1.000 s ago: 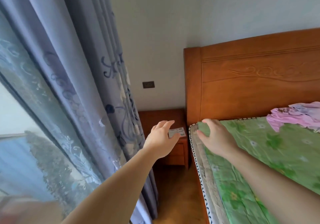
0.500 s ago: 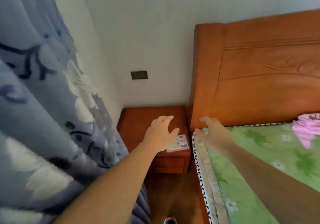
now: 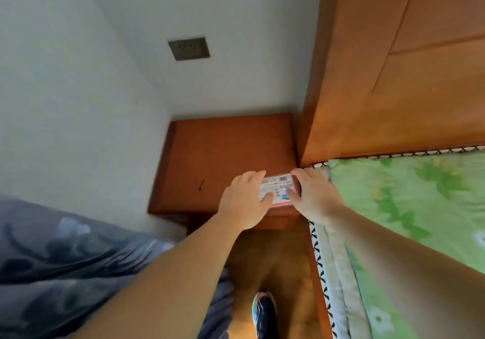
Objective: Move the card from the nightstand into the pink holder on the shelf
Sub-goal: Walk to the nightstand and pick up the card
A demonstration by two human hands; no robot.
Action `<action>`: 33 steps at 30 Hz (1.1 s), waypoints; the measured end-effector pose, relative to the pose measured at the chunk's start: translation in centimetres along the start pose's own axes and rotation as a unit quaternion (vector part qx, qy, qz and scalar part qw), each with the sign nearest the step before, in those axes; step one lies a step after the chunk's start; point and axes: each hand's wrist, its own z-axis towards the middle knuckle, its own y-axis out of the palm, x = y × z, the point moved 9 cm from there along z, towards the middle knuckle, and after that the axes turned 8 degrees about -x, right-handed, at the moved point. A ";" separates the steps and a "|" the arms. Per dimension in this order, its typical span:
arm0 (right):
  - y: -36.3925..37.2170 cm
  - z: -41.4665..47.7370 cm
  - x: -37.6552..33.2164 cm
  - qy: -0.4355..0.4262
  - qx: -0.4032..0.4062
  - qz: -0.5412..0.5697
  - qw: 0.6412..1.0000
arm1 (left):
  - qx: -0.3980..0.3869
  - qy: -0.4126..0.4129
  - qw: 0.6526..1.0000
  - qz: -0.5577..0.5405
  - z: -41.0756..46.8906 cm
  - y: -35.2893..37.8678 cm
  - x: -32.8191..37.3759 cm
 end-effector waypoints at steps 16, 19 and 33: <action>15.1 8.4 4.7 -0.009 -0.063 -0.076 0.995 | -0.004 -0.002 1.000 0.004 7.8 11.5 -5.2; 17.0 9.3 5.2 -0.021 -0.062 -0.114 0.991 | -0.008 -0.015 1.000 -0.009 8.0 12.9 -6.4; 19.5 7.1 6.7 -0.052 0.054 -0.135 0.988 | -0.010 -0.040 0.999 -0.006 7.0 13.8 -7.5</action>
